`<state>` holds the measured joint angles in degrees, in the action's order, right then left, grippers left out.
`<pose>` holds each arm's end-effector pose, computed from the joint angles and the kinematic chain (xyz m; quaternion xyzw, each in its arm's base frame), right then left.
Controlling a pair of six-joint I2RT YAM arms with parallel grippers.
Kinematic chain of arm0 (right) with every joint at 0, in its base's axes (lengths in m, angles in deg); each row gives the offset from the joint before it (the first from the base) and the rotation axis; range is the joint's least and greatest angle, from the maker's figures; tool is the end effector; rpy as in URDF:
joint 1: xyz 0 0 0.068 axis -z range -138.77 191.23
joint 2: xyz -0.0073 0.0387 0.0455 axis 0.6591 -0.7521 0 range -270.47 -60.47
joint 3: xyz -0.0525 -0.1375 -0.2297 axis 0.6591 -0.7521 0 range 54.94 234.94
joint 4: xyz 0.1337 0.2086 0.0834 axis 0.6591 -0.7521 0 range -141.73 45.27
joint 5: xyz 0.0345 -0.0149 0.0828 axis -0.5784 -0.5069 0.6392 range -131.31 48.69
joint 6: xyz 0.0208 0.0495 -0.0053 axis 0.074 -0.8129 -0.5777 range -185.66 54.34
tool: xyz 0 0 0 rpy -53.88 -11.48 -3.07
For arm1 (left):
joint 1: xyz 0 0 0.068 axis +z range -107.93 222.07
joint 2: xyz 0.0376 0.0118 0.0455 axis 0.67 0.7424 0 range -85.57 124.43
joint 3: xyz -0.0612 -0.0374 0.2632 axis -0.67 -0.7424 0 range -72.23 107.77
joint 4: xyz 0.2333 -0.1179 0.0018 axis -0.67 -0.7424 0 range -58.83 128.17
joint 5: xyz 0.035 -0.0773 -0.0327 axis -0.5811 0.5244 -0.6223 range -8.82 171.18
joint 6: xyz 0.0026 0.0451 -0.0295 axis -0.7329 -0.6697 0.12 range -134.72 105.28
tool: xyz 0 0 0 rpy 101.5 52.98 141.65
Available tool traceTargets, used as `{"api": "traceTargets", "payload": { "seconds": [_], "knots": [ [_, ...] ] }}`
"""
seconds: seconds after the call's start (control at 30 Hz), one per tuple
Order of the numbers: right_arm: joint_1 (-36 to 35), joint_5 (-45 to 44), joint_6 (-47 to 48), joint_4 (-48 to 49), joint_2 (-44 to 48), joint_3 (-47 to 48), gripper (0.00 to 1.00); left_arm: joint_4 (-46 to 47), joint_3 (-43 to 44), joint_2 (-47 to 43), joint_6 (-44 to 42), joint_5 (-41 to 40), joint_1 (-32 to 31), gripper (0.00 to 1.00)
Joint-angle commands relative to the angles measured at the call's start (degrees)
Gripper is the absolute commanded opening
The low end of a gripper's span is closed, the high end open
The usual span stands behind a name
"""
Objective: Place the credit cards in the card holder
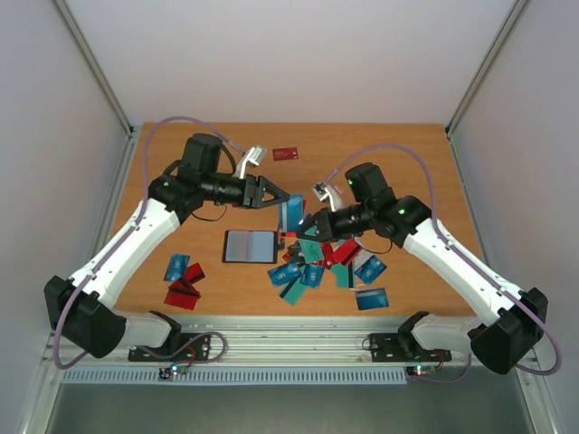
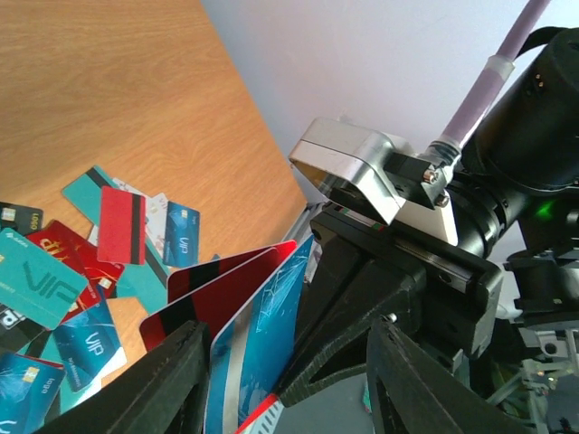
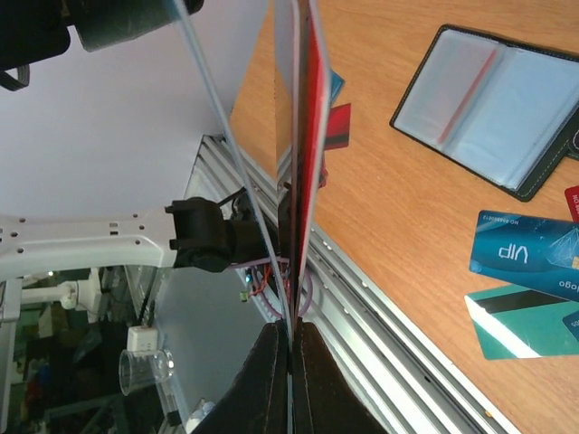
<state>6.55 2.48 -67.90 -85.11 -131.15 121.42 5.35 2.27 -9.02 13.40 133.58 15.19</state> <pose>0.1936 0.1638 0.3346 -0.3773 0.7816 0.4397 0.2309 0.2407 -0.1536 0.3667 0.1956 0.7976 -0.5389 0.1876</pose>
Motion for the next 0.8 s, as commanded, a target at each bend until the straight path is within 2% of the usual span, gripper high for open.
{"api": "traceTargets", "payload": {
  "seconds": [0.0,0.2,0.43,0.6,0.77],
  "knots": [
    [0.63,0.91,1.11,1.38,0.13,1.67,0.01,9.41,-2.3,-1.34,3.98,7.73,-0.28,0.48],
    [1.5,3.62,1.28,2.64,0.71,1.43,0.01,16.67,-5.46,-1.69,8.7,11.47,-0.29,0.45],
    [1.89,8.81,1.07,5.04,0.59,1.45,0.01,18.69,-6.12,-1.33,9.85,13.84,-0.29,0.37],
    [1.99,9.89,0.96,5.42,0.28,1.6,0.01,18.66,-6.53,-1.08,9.59,13.95,-0.29,0.2],
    [2.11,9.06,1.1,4.79,0.9,1.15,0.01,18.86,-7.33,-0.77,9.53,13.55,-0.45,0.09]
  ]
}}
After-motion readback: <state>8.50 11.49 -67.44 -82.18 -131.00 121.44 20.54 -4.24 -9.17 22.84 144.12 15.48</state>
